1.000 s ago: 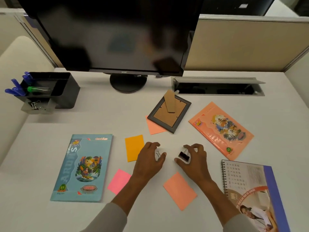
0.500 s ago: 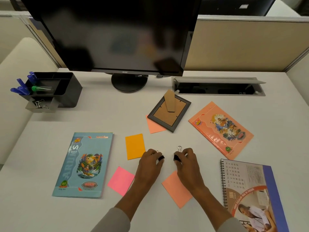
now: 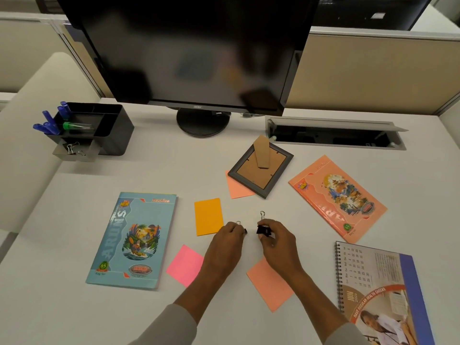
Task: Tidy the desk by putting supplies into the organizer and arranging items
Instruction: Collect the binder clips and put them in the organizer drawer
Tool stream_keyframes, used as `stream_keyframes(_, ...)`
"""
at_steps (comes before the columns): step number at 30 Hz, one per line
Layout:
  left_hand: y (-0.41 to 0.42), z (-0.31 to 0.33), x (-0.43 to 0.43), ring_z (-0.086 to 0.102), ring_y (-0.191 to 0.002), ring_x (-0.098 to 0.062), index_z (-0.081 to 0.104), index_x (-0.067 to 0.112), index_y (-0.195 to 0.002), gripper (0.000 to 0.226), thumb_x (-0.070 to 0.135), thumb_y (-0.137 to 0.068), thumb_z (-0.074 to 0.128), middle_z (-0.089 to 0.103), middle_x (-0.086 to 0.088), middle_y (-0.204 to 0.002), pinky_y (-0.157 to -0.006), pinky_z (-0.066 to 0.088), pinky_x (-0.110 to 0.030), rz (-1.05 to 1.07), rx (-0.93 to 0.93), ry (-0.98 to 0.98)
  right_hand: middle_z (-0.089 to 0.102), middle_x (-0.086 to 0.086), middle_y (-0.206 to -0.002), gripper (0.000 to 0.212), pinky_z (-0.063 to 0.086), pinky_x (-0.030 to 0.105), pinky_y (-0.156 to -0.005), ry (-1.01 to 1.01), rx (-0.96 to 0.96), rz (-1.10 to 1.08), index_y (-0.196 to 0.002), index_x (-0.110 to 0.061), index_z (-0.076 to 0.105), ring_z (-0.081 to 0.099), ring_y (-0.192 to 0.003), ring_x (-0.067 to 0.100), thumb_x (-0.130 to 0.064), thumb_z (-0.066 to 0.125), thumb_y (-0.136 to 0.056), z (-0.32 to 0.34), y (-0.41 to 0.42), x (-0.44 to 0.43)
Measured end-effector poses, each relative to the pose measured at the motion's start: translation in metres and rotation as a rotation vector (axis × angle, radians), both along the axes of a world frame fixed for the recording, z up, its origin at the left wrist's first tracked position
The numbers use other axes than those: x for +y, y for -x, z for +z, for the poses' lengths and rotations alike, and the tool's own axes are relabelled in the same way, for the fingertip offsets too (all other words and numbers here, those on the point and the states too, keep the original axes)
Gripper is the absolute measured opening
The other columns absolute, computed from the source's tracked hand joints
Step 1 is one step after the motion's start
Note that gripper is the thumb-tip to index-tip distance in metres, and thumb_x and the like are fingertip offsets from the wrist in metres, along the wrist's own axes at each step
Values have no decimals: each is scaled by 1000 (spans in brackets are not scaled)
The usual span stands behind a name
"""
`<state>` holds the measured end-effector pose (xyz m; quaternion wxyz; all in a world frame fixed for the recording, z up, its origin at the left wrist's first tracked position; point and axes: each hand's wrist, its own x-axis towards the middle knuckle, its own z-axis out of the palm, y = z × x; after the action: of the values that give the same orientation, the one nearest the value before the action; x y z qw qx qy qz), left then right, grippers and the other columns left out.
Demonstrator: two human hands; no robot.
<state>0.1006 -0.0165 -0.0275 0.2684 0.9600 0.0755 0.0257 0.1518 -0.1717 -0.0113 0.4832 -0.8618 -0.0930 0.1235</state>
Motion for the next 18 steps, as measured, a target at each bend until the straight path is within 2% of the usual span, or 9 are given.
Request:
stream_keyframes(3,-2,1,0,64,-86,-26,71,6,-98,10,13,-94,64,67,-8,-96,-72,52,-33,27,22,27,68,-4,-112,35,51,15,-91,20,-31,21,-115,-20,66,65,-103,8,0,68,-87,-2,-2,1)
stream_keyframes(5,-3,6,-2,60,-89,-20,68,10,-101,19,27,-94,65,64,-3,-99,-76,50,-30,78,50,77,68,-3,-112,34,52,15,-90,22,-43,29,-116,-18,66,65,-103,9,0,69,-87,-2,-3,2)
stream_keyframes(9,-10,13,-6,50,-84,-11,59,16,-103,34,46,-90,68,59,3,-100,-68,39,-20,216,163,145,67,-4,-110,34,48,5,-84,16,-50,20,-115,-17,67,64,-100,8,0,70,-86,-2,-3,4)
stream_keyframes(12,-13,14,-8,45,-82,-9,61,16,-103,30,45,-93,65,63,1,-100,-63,29,-17,272,183,139,67,-7,-108,35,47,3,-82,-5,-36,11,-112,-20,67,65,-98,7,2,70,-85,-1,-2,5)
stream_keyframes(16,-15,13,-7,53,-81,-8,68,14,-104,26,36,-90,70,70,0,-98,-69,37,-17,347,143,200,68,-7,-105,28,50,7,-81,-43,-29,6,-110,-19,69,66,-96,3,-6,74,-86,3,-2,6)
stream_keyframes(18,-16,18,-3,61,-76,-6,70,11,-102,27,30,-85,76,72,1,-91,-66,41,-9,407,104,322,70,-8,-99,18,53,11,-79,-56,-24,4,-103,-18,70,66,-93,1,-13,75,-86,5,-3,8)
